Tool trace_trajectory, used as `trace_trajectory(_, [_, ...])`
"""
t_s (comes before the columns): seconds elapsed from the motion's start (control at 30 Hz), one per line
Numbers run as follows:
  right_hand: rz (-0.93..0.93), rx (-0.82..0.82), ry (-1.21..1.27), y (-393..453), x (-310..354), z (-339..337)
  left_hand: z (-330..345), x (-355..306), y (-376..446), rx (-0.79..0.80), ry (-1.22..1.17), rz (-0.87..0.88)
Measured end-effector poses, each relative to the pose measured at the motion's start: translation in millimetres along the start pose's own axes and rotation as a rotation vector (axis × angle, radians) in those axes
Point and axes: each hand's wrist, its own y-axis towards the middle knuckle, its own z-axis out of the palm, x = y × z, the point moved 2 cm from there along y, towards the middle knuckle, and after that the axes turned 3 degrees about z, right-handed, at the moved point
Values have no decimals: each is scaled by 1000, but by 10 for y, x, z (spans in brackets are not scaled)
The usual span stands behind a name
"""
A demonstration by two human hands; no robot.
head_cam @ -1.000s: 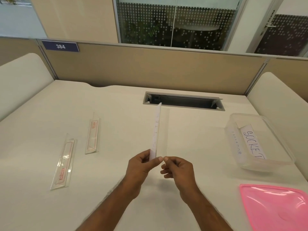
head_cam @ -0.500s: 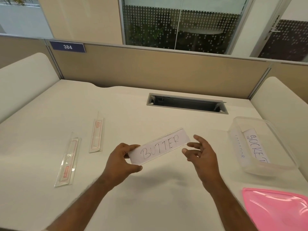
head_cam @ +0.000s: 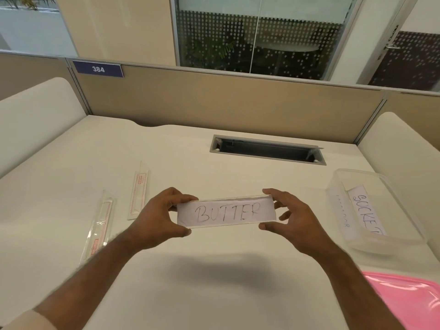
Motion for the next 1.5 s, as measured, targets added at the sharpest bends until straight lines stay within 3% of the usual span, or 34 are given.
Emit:
trace_trajectory(0.83, [-73, -4, 130, -101, 154, -286, -169, -316, -24, 17, 34, 80])
trace_trajectory(1.27, [-13, 63, 214, -177, -12, -352, 25, -298, 29, 8, 20, 55])
trace_trajectory(1.5, [11, 4, 309, -245, -194, -425, 401, -64, 108, -41, 85, -6])
